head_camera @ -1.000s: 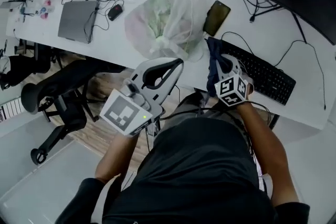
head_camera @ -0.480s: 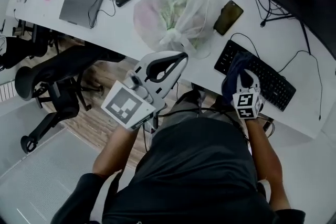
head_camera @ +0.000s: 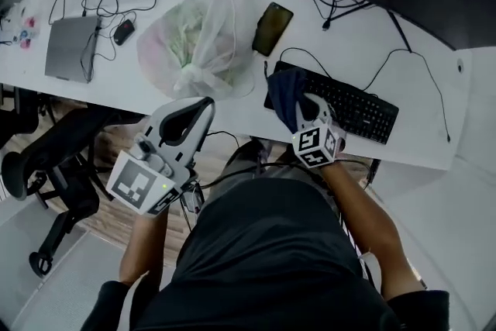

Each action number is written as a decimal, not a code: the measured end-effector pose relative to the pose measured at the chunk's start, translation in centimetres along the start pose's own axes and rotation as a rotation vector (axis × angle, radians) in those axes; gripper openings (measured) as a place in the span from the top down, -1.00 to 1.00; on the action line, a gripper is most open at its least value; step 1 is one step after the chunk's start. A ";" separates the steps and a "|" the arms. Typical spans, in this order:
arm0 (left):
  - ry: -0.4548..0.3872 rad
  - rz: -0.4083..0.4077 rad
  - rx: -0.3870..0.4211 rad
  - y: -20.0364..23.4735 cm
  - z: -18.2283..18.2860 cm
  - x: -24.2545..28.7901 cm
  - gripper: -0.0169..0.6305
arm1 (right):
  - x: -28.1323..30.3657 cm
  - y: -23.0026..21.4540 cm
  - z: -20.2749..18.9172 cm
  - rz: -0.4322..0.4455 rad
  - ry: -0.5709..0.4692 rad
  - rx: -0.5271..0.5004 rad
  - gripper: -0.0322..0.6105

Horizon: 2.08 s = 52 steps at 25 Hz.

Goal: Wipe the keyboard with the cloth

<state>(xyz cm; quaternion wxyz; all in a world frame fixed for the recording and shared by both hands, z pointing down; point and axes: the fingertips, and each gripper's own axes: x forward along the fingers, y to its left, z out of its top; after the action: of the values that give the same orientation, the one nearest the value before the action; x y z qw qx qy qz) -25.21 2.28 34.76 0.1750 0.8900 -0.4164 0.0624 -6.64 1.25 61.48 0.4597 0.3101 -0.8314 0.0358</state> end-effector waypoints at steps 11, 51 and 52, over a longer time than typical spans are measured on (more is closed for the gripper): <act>0.021 -0.055 0.012 -1.6 0.6 2.6 0.94 | -1.5 -9.5 -3.4 -0.241 0.099 -0.027 0.76; 0.054 -0.115 0.023 -3.6 1.6 7.6 0.94 | -5.0 -2.4 -6.7 0.152 0.089 0.046 0.75; 0.054 -0.119 0.023 -3.7 1.5 7.8 0.94 | -6.3 -3.4 -8.9 0.122 0.114 0.073 0.75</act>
<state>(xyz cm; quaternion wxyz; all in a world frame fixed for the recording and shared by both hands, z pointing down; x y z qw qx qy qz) -17.36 -1.67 34.39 0.1795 0.9131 -0.3571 0.0806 4.26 4.62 60.92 0.4915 0.2731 -0.8194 0.1116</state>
